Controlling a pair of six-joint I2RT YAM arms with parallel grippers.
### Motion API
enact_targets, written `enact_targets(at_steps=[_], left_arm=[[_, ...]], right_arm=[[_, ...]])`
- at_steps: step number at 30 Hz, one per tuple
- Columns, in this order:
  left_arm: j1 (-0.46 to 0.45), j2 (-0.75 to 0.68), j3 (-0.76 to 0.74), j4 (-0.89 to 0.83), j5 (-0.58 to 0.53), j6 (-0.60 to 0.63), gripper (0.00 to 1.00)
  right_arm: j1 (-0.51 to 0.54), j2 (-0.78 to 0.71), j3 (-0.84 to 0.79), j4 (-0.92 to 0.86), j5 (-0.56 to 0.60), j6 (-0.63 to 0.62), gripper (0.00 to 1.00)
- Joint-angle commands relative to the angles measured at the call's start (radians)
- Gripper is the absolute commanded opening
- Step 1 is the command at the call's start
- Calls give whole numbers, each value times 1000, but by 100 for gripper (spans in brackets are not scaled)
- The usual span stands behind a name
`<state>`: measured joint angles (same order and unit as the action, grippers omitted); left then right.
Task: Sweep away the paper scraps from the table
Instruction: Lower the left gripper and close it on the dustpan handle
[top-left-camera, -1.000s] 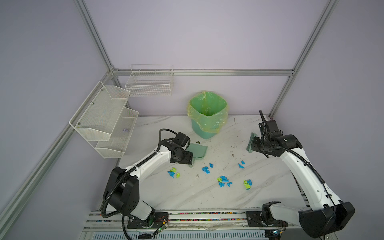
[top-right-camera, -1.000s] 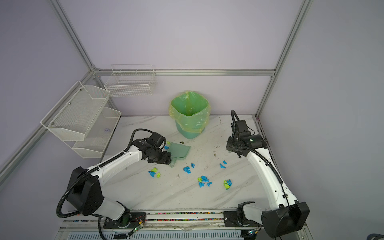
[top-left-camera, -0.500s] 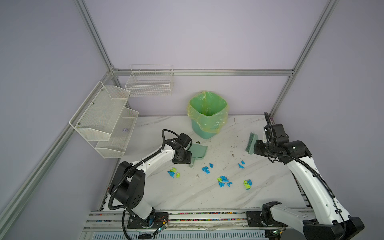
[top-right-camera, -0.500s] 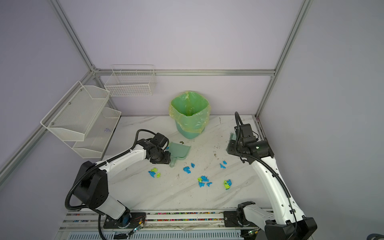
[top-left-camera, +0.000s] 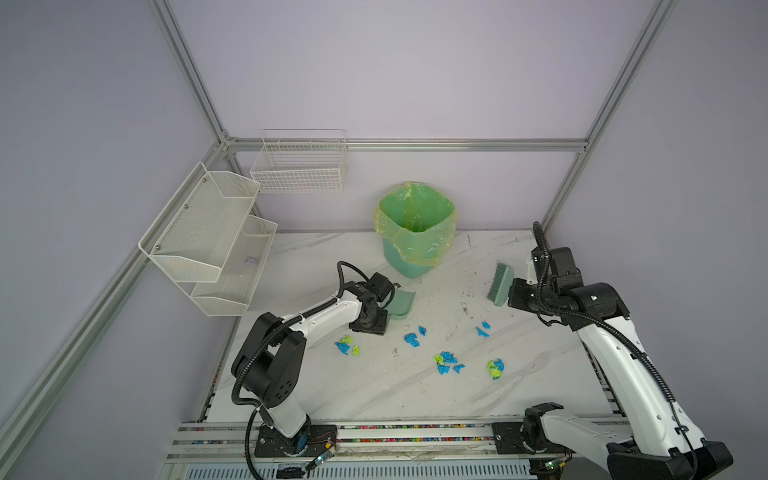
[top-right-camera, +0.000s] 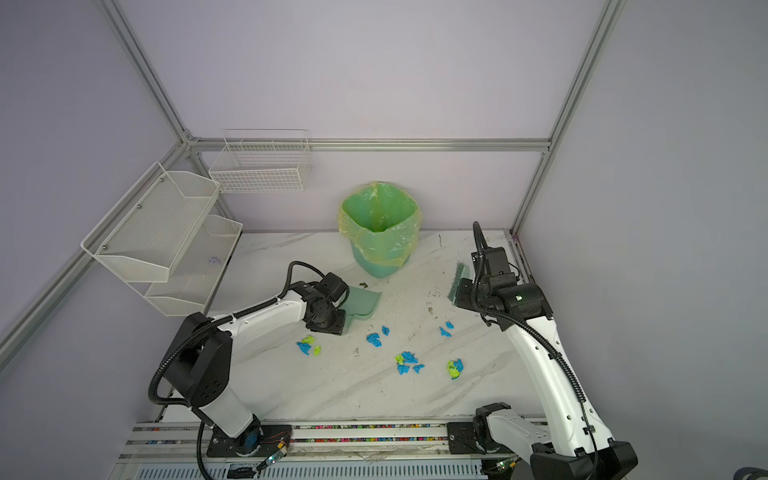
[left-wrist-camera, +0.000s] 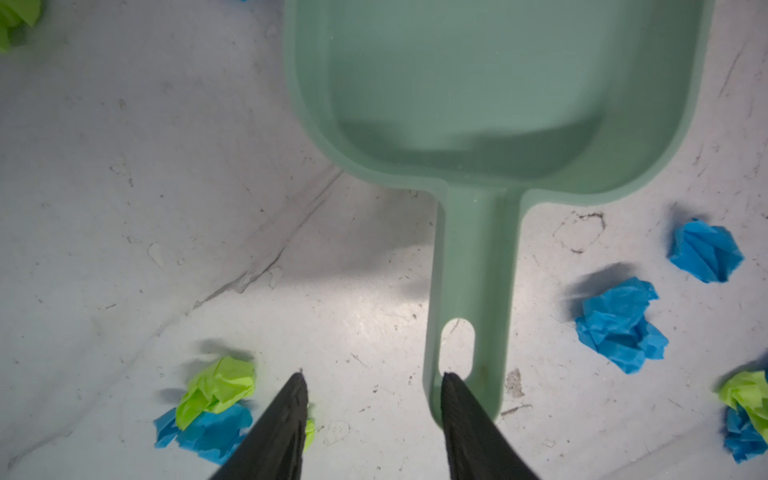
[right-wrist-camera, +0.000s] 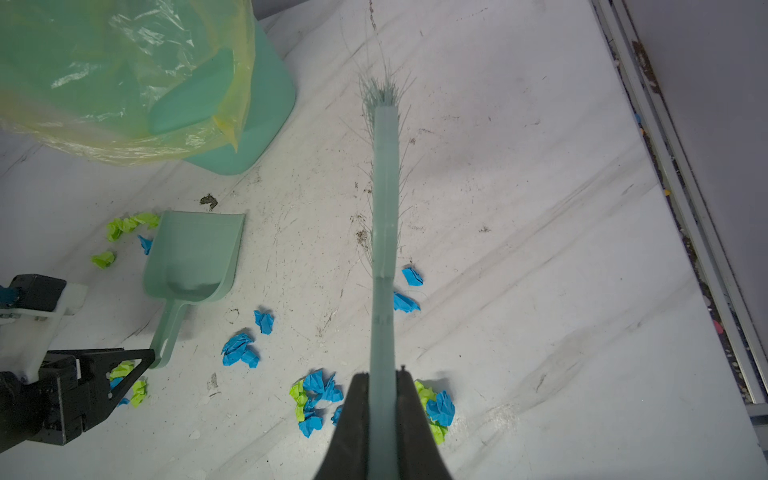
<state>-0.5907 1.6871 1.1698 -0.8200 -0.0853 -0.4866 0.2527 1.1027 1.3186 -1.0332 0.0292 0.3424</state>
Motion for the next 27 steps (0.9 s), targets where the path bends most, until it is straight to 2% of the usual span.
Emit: enact_targets(at_steps=[1,10,22,27], left_arm=[[-6,15,79,10,-9,10,51],[-15,73,128,14,31,5,49],[-26,97,124,14,42,5,35],[-28,123,137,-2,57,10,34]], right_arm=[[2,-22,31,-7,0,-7,0],[3,-16,23,1,-9,-7,0],[2,-10,26,22,-18,-11,0],[2,-8,31,25,-28,-12,0]])
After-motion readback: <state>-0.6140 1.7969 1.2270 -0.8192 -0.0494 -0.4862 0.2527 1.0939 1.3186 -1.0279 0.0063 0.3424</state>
